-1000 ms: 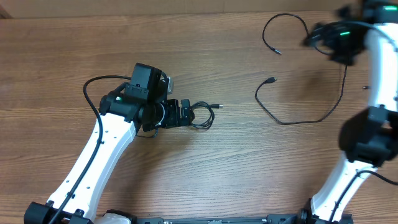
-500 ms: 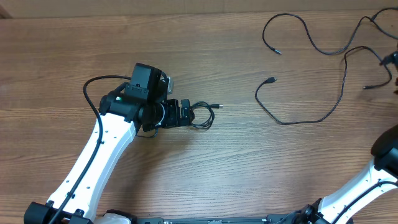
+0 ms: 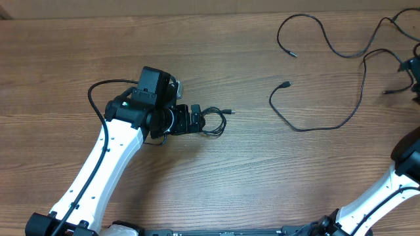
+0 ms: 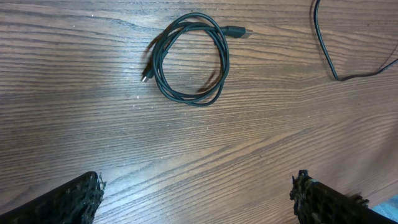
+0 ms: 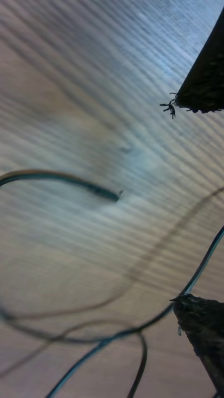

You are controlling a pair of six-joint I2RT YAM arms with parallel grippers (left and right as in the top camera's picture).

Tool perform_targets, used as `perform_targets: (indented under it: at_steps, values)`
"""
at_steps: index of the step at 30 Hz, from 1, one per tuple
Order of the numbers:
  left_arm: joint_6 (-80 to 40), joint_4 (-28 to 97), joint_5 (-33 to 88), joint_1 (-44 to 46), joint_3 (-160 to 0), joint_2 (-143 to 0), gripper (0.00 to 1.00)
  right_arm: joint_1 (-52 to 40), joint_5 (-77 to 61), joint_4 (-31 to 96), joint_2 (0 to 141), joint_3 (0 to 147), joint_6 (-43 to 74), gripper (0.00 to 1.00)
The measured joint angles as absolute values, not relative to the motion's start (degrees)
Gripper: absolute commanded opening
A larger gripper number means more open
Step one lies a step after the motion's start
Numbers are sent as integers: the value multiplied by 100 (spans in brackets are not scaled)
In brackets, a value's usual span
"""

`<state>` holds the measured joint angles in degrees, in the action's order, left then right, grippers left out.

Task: Untangle cables

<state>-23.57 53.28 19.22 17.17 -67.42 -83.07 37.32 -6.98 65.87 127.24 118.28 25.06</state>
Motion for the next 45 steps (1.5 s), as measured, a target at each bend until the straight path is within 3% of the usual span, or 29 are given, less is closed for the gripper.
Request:
perform_targets:
  at_steps: [9, 14, 30, 36, 43, 45]
  values:
    - [-2357, 5328, 1922, 1717, -6742, -8307, 99, 3734, -104, 6058, 12726, 11933, 2185, 97]
    - [-2357, 5328, 1922, 1717, -6742, -8307, 99, 3734, 152, 5736, 12770, 11642, 2117, 86]
    - [-2357, 5328, 1922, 1717, -6744, -8307, 99, 3697, 261, 4689, 13270, 10914, 2095, 82]
    - [-2357, 5328, 1922, 1717, -6742, -8307, 99, 3697, 276, 4254, 13270, 10525, 2091, 72]
    - [-2357, 5328, 1922, 1717, -6744, -8307, 100, 3697, 301, 3900, 13270, 10226, 2095, 72]
    - [-2357, 5328, 1922, 1717, -6742, -8307, 100, 3693, 320, 3861, 13270, 10208, 2091, 67]
